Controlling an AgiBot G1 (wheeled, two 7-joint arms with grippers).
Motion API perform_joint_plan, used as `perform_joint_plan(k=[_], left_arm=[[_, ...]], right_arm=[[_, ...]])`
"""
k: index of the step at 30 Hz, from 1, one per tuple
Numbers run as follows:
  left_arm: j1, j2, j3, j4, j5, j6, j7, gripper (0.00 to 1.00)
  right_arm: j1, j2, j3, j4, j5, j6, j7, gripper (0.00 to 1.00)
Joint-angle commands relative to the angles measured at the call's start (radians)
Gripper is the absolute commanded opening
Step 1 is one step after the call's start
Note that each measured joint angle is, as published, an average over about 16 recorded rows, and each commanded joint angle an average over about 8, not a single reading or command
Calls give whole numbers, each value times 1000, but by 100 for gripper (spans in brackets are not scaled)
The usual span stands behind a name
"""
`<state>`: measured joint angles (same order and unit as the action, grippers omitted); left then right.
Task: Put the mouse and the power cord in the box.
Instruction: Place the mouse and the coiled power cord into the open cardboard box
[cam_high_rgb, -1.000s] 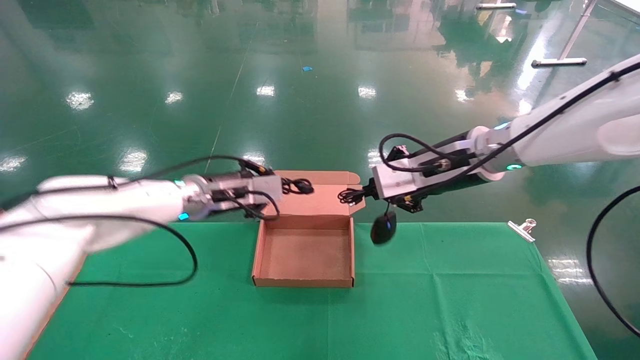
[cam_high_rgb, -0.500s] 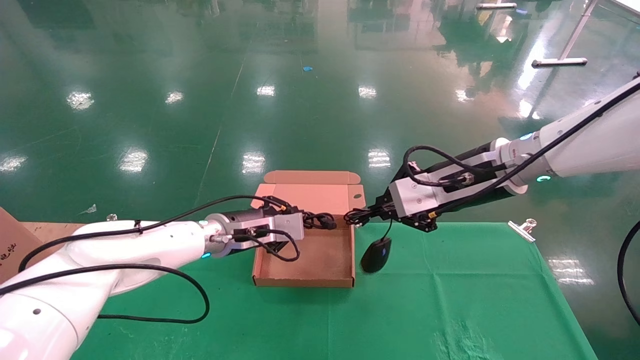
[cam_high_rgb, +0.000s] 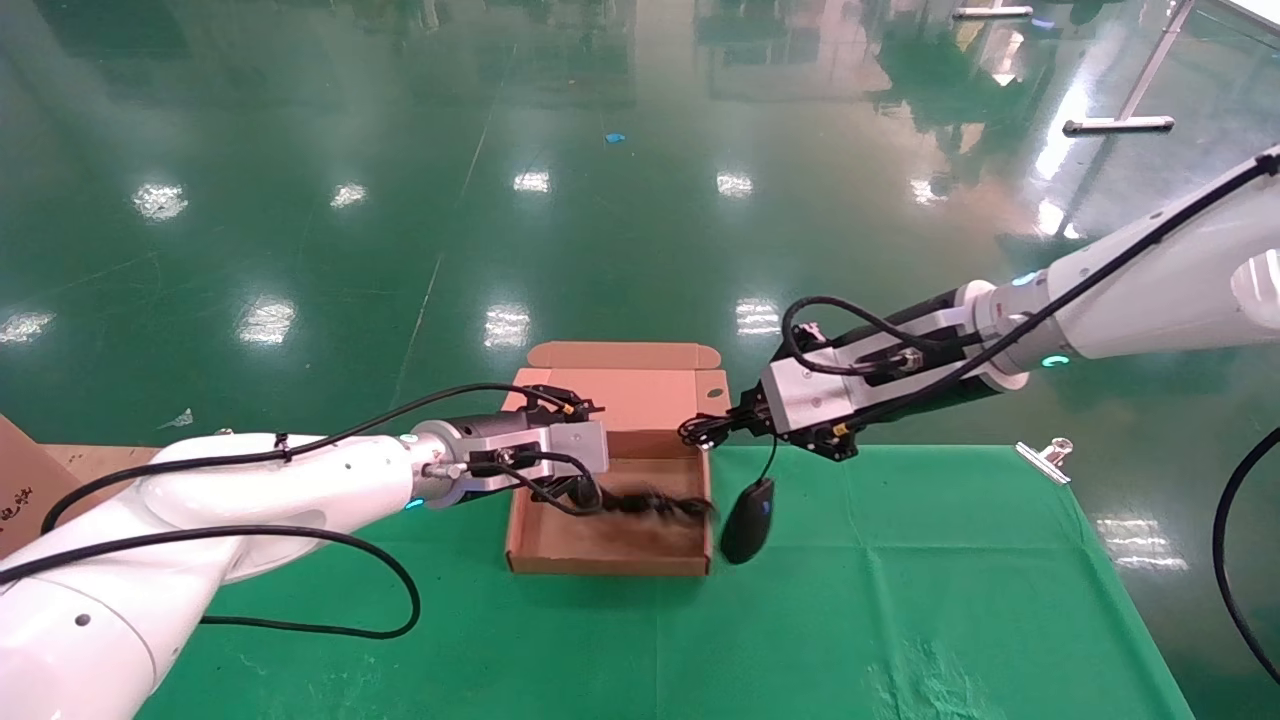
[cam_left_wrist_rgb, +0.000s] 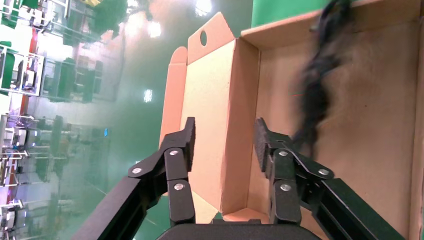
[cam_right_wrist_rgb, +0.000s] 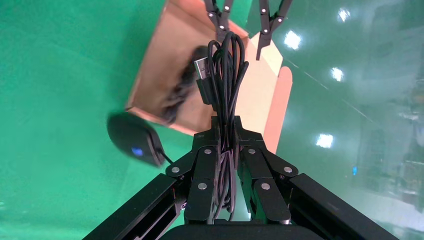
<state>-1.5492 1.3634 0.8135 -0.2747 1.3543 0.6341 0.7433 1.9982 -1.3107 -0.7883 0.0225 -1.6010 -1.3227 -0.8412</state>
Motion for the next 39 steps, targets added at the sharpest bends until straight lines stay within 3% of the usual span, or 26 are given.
perform_joint_plan(k=[1,9,19,28,37,39], left_arm=[[2,1,15,-4,-5,-9,0,100],[-65,-35,-3,63,-96,75,-18,100],[-150,-213,-84,143,-218,334,52,100],[-175,-356,-139,189,-299,517,99,100],[-166,-439,-164,230,-335,610,138,100],[-161,-446,-169,240,-342,610,146,100]], right_arm=[[2,-4,0,-2,0,7,1,0],[-3,-34,5,21,8,55,19,0],[-113,-62,-21,246,46,289,82,0],[-223,-66,-191,472,94,420,203,0],[-285,-62,-369,556,125,502,286,0],[-290,-61,-396,561,131,514,297,7]])
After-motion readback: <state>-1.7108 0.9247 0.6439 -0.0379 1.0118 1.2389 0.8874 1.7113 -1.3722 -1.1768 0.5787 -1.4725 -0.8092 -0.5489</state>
